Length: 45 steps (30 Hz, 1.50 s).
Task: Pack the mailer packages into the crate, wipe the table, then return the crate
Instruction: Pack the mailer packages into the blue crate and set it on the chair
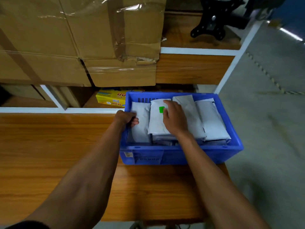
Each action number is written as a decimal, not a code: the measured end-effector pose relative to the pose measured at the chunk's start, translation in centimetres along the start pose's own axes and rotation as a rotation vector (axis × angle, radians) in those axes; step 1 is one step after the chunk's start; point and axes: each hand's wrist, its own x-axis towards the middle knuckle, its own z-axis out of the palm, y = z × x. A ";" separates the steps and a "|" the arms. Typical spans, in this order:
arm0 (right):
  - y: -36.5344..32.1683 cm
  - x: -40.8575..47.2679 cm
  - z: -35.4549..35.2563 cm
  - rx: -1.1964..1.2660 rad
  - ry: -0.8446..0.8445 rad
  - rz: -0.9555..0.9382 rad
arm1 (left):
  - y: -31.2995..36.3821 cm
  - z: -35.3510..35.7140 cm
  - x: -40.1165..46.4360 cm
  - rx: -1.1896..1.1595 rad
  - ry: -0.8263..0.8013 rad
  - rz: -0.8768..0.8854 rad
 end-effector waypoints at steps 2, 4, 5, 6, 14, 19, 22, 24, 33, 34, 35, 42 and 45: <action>2.6 0.7 -2.4 -0.055 0.037 0.110 | -0.1 0.0 0.4 0.010 0.028 0.002; 5.7 1.1 -5.0 -0.180 0.034 0.213 | -0.3 -0.1 0.7 0.033 0.048 -0.001; 7.3 1.1 -6.0 -0.257 0.027 0.257 | -0.4 -0.1 0.7 0.038 0.056 0.001; 8.8 1.1 -7.0 -0.329 0.022 0.299 | -0.5 -0.2 0.8 0.043 0.067 0.009; 16.4 2.0 -11.2 -0.243 -0.082 0.738 | -1.1 -0.7 0.9 0.096 0.174 0.046; 17.4 2.5 -12.4 -0.133 -0.128 0.846 | -0.9 -0.3 -1.0 0.151 0.182 0.070; 18.0 2.7 -13.3 -0.075 -0.217 0.891 | -1.1 -0.8 -1.5 0.146 0.190 0.058; 18.7 2.6 -13.2 0.035 -0.241 0.933 | -1.3 -1.0 -1.8 0.136 0.195 0.064; 19.6 2.9 -12.6 0.266 -0.425 1.091 | -2.3 -2.3 -2.6 0.125 0.209 0.029; 19.5 2.9 -12.6 0.279 -0.434 1.096 | -2.3 -2.4 -2.8 0.125 0.211 0.024; 19.4 2.8 -12.6 0.312 -0.425 1.092 | -2.4 -2.4 -3.0 0.124 0.211 0.023; 18.3 1.8 -13.6 0.632 -0.374 1.068 | -2.3 -2.8 -4.4 0.132 0.125 0.039; 18.3 1.4 -14.0 0.802 -0.366 1.089 | -2.3 -2.8 -5.0 0.093 0.063 0.048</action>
